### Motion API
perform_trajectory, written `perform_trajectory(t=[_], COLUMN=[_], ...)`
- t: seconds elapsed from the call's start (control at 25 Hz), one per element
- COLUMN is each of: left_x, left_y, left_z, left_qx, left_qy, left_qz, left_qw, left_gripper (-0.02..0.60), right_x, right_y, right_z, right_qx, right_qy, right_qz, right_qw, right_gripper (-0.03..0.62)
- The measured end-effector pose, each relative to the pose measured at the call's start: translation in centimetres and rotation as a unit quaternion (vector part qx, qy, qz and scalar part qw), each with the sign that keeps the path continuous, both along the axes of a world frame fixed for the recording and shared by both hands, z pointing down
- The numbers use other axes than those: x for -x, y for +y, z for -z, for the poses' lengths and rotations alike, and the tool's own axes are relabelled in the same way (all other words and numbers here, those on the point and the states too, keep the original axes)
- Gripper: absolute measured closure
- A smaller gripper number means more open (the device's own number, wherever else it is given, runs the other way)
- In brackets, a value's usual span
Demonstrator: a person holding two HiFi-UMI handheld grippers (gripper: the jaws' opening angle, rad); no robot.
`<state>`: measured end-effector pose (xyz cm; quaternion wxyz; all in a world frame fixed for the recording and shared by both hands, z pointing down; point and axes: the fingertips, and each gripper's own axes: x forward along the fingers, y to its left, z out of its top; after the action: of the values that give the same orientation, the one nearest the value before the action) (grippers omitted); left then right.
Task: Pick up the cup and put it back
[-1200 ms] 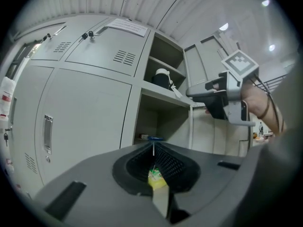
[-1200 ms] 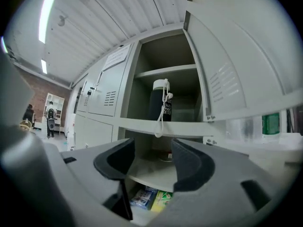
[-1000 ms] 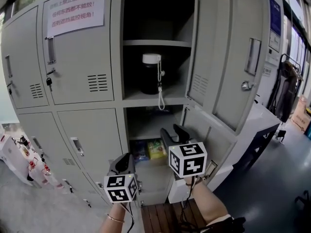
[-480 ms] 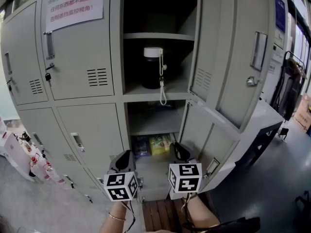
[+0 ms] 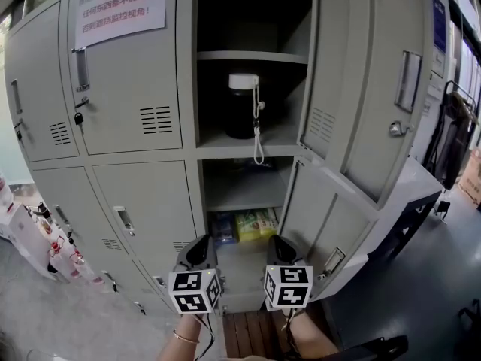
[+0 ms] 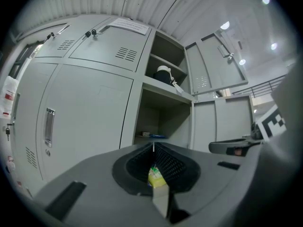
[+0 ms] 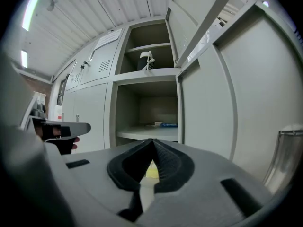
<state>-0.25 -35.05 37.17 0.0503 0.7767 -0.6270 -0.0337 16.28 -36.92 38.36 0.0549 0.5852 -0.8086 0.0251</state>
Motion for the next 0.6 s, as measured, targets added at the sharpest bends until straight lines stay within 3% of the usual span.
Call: perform_trajectory(t=[0.6], left_x=[-0.03], left_y=[-0.86], left_z=[-0.32], left_qx=[0.003], left_qy=[0.005], left_qz=[-0.005], left_qw=[1.0000], left_gripper=[0.569], right_x=[-0.20], right_y=[-0.47], right_z=[0.03], right_qx=[0.005], right_qy=[-0.018], right_qz=[0.000], right_qw=[1.000], right_gripper=[0.603])
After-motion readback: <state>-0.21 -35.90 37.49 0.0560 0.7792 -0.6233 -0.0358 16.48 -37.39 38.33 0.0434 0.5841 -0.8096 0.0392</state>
